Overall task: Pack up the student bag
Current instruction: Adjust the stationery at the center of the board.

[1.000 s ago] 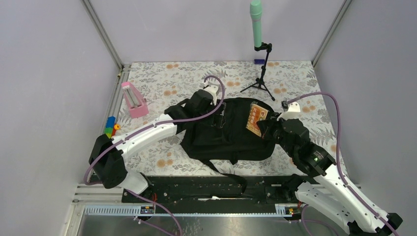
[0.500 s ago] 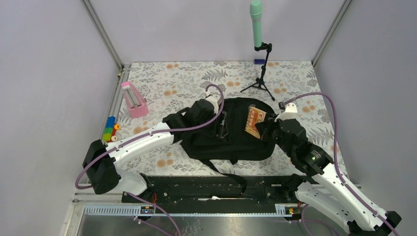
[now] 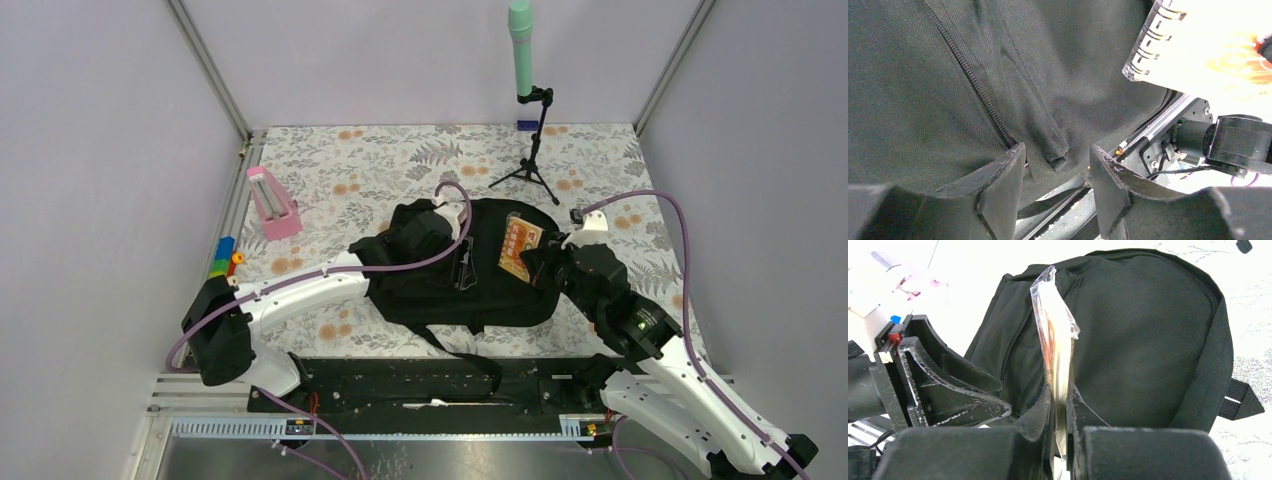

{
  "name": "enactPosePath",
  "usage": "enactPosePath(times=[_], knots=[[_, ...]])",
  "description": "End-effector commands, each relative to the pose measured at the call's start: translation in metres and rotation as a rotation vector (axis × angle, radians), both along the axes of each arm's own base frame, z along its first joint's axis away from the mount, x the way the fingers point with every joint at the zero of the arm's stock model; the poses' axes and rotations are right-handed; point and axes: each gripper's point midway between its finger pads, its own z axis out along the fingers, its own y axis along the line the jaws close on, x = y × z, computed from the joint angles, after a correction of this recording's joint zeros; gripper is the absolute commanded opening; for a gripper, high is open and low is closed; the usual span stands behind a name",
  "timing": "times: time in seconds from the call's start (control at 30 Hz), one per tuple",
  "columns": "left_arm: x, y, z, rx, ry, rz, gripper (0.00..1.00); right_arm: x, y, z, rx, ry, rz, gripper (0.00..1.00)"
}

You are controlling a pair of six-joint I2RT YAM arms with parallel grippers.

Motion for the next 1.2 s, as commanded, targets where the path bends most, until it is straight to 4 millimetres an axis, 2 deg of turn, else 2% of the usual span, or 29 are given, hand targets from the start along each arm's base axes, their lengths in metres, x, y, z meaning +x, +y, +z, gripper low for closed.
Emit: enactPosePath(times=[0.0,0.23,0.33,0.57,0.7,0.83,0.97,1.17], knots=[[-0.001,-0.012,-0.001,-0.024,0.005,0.005,0.49,0.0,0.002,0.008,0.037,-0.018,0.006,0.0],[0.004,0.012,-0.022,0.109,-0.03,0.098,0.5,-0.003,0.002,0.011,0.055,-0.03,0.01,0.0],[0.003,0.014,-0.029,0.114,-0.018,0.111,0.5,-0.004,0.003,0.012,0.059,-0.03,0.017,0.0],[-0.005,-0.02,-0.014,-0.046,-0.001,0.064,0.49,-0.004,0.003,0.012,0.06,-0.029,0.019,0.0],[-0.006,-0.047,0.008,-0.154,-0.055,0.021,0.48,-0.005,0.002,0.013,0.064,-0.034,0.017,0.0],[0.0,-0.065,0.025,-0.235,-0.13,-0.008,0.48,-0.006,0.002,0.014,0.067,-0.037,0.019,0.0],[0.005,-0.077,0.032,-0.269,-0.216,-0.066,0.46,-0.007,0.002,0.015,0.07,-0.04,0.023,0.0],[-0.01,-0.097,0.033,-0.251,-0.389,-0.247,0.46,-0.005,-0.002,0.013,0.066,-0.042,-0.004,0.0]])
